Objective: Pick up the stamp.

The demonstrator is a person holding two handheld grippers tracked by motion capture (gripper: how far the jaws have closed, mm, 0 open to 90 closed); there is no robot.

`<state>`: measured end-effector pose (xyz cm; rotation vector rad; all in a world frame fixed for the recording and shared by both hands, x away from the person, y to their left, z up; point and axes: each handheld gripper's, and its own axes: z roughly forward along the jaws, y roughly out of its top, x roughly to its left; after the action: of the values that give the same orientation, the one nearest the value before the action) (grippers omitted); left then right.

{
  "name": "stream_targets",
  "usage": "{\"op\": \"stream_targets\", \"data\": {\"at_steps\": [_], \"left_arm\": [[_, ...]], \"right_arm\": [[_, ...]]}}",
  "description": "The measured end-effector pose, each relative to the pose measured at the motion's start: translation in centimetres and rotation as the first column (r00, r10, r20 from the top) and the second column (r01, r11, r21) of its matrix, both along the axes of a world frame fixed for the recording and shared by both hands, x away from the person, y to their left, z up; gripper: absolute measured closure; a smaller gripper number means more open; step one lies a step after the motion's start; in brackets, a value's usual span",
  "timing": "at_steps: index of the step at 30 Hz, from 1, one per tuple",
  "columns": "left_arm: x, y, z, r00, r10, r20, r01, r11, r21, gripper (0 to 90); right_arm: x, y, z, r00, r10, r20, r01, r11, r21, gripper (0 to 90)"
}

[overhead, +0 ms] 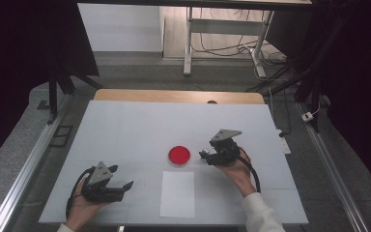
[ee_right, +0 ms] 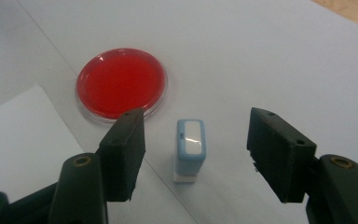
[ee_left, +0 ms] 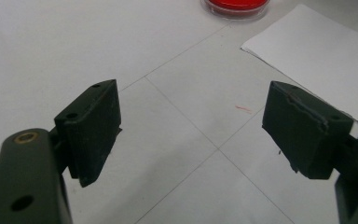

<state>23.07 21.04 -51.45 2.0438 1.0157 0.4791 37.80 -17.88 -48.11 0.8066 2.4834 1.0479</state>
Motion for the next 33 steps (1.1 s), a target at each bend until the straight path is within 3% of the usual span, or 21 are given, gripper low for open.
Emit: {"op": "stream_targets", "data": {"at_steps": [12, 21, 33], "left_arm": [[0.0, 0.0, -0.1, 1.0000, -0.003, -0.004, 0.003, 1.0000, 0.005, 19.4], [0.0, 0.1, -0.2, 1.0000, 0.002, -0.008, -0.002, 0.9999, 0.011, 19.4], [0.0, 0.1, -0.3, 1.0000, 0.000, -0.009, 0.001, 0.9999, 0.014, 19.5]], "right_arm": [[0.2, 0.0, -0.7, 0.9997, -0.012, -0.022, 0.011, 0.9999, -0.010, 47.6], [0.2, 0.1, -1.0, 0.9998, -0.013, -0.014, 0.012, 0.9998, -0.014, 54.5], [0.1, 0.3, -1.1, 0.9999, -0.004, -0.014, 0.004, 0.9997, -0.024, 72.2]]}}
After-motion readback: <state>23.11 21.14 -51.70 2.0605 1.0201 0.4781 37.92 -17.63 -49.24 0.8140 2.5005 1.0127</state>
